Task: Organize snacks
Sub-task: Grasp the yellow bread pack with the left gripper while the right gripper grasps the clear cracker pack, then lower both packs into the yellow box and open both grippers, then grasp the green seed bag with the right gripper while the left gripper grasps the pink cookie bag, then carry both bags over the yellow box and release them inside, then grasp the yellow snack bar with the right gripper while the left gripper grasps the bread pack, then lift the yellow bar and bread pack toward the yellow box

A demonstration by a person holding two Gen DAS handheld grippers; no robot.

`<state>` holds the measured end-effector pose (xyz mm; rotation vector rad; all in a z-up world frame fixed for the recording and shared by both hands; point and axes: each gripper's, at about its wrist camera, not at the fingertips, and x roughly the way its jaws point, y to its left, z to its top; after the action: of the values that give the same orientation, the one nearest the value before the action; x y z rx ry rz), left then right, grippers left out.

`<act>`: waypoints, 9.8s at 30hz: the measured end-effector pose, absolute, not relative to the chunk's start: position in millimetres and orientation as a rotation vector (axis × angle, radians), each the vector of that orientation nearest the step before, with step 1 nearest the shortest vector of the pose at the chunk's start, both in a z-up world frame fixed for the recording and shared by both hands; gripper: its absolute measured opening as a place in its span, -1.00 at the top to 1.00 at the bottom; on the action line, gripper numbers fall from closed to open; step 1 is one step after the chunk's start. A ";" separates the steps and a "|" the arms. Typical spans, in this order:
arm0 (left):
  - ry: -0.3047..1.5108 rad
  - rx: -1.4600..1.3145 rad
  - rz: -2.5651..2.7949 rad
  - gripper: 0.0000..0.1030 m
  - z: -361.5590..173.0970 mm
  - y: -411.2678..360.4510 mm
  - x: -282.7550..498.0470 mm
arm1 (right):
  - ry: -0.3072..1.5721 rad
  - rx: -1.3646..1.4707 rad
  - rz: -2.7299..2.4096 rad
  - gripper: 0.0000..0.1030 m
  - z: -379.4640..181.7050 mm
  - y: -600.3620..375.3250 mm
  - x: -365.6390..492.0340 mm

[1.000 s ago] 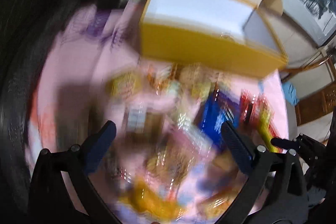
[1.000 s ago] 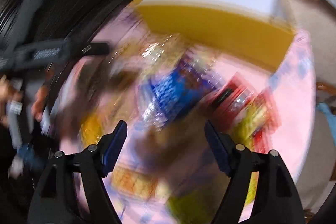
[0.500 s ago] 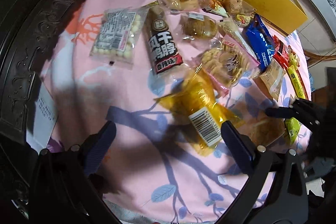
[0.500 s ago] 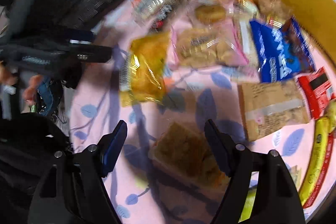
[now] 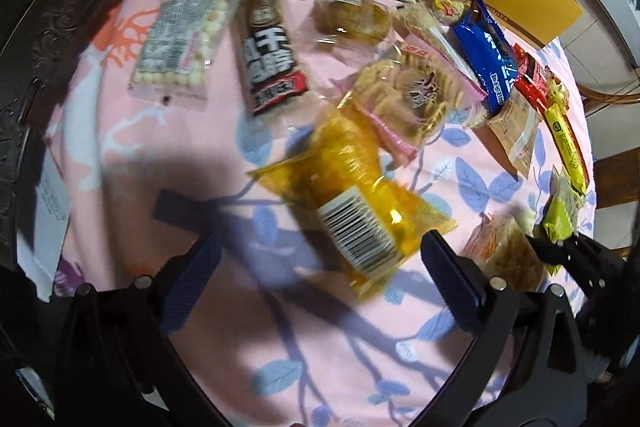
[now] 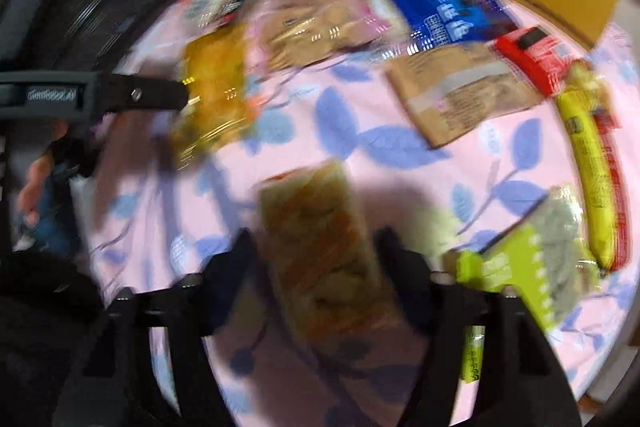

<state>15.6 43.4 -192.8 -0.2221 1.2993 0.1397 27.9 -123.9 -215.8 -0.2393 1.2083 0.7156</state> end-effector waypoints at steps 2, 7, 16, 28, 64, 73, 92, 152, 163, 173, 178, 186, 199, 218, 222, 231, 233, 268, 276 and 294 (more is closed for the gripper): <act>1.305 -0.207 0.148 -0.96 -198.5 34.8 24.8 | 1.200 -0.254 0.673 0.10 -215.5 -119.7 27.2; 1.299 -0.218 0.203 -0.96 -210.1 28.7 43.4 | 1.205 -0.202 0.616 0.10 -217.7 -121.5 22.9; 1.261 -0.206 0.205 0.03 -216.3 20.0 57.1 | 1.198 -0.180 0.607 0.09 -211.8 -143.4 15.4; 1.115 -0.212 0.039 0.21 -128.7 20.3 36.0 | 1.035 -0.051 0.513 0.11 -147.4 -159.5 30.5; 0.924 -0.147 0.020 0.18 -31.0 -18.4 289.3 | 0.785 0.052 0.329 0.10 -18.0 -180.5 266.7; 0.927 -0.187 0.099 -0.96 -7.5 7.7 337.1 | 0.840 0.056 0.247 -0.36 -8.6 -182.0 320.7; 1.227 -0.235 -0.037 -0.96 -147.9 17.6 84.5 | 1.407 0.259 0.332 -0.36 -196.2 -267.4 42.8; 1.207 -0.030 -0.069 -0.22 -215.3 4.0 105.8 | 1.220 -0.076 0.323 -0.13 -210.1 -203.5 62.9; 1.135 -0.119 -0.110 -0.21 -163.0 -7.9 70.4 | 1.130 -0.052 0.354 -0.13 -164.6 -201.0 64.8; 1.075 -0.161 -0.036 -0.21 -130.9 -2.0 104.4 | 1.037 -0.003 0.348 -0.13 -117.4 -193.5 91.2; 1.018 -0.153 -0.038 -0.21 -102.1 -10.5 130.8 | 0.962 0.024 0.308 -0.13 -85.9 -196.5 129.1; 0.956 -0.139 -0.043 -0.21 -66.5 -19.5 193.5 | 0.885 0.048 0.287 -0.13 -43.9 -195.0 201.7; 0.886 -0.125 -0.008 -0.28 -31.3 -9.9 296.8 | 0.832 0.017 0.291 -0.13 -17.4 -177.6 276.5; 0.963 -0.129 0.046 -0.96 -48.6 27.1 255.0 | 0.968 -0.057 0.333 -0.46 -64.1 -225.2 255.6; 1.033 -0.187 -0.002 -0.96 -79.5 25.2 204.7 | 1.100 -0.008 0.397 -0.46 -121.0 -260.0 198.5; 1.197 -0.261 0.004 -0.96 -145.2 34.5 122.7 | 1.125 -0.040 0.434 -0.16 -177.4 -266.1 132.6; 1.211 -0.255 0.018 -0.96 -150.1 40.4 114.0 | 1.147 -0.037 0.452 -0.16 -183.4 -262.7 137.6; 1.262 -0.105 0.154 -0.79 -227.5 48.8 173.3 | 1.225 -0.054 0.350 0.53 -212.4 -232.7 114.4; 1.224 -0.154 0.069 -0.08 -213.7 48.6 150.3 | 1.192 -0.077 0.309 0.59 -212.8 -226.0 110.0; 1.178 -0.186 -0.057 -0.07 -163.0 -1.7 92.0 | 1.051 -0.051 0.488 0.60 -137.6 -167.5 87.2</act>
<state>92.0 -1.7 -163.0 -0.1857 1.1785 -0.0571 87.2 -167.5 -137.6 -0.0506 1.0512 0.4878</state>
